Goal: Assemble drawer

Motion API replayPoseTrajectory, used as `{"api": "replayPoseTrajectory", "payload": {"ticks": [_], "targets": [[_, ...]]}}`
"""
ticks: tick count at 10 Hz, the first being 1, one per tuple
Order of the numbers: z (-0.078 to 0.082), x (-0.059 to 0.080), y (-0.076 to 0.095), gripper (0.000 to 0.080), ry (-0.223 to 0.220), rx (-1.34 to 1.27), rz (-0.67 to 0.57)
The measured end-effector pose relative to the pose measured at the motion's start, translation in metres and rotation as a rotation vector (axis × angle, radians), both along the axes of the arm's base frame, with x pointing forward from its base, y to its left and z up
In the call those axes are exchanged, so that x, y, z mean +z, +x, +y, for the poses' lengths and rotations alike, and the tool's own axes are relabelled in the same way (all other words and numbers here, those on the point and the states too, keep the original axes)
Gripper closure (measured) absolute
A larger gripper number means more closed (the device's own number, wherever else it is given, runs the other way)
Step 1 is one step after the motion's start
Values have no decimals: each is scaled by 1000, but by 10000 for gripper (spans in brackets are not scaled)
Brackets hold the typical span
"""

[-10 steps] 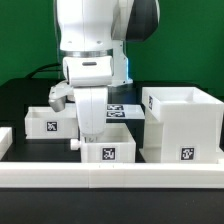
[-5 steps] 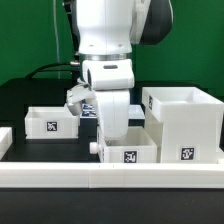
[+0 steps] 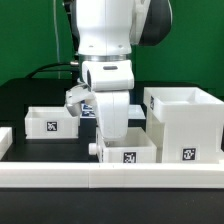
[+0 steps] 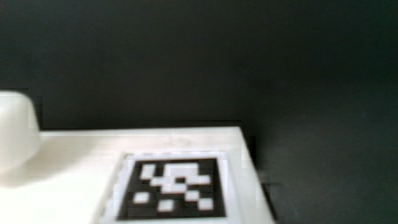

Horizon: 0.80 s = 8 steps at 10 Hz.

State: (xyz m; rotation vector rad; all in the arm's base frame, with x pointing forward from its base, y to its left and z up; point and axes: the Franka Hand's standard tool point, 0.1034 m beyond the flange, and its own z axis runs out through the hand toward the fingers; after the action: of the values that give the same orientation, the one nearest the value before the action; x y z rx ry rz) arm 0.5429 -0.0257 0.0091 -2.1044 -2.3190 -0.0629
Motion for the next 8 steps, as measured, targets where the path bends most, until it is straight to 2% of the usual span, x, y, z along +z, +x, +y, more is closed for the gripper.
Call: {"api": "replayPoseTrajectory", "payload": {"ticks": [8], "targets": [[7,2,4,757,0,-58,31]]}}
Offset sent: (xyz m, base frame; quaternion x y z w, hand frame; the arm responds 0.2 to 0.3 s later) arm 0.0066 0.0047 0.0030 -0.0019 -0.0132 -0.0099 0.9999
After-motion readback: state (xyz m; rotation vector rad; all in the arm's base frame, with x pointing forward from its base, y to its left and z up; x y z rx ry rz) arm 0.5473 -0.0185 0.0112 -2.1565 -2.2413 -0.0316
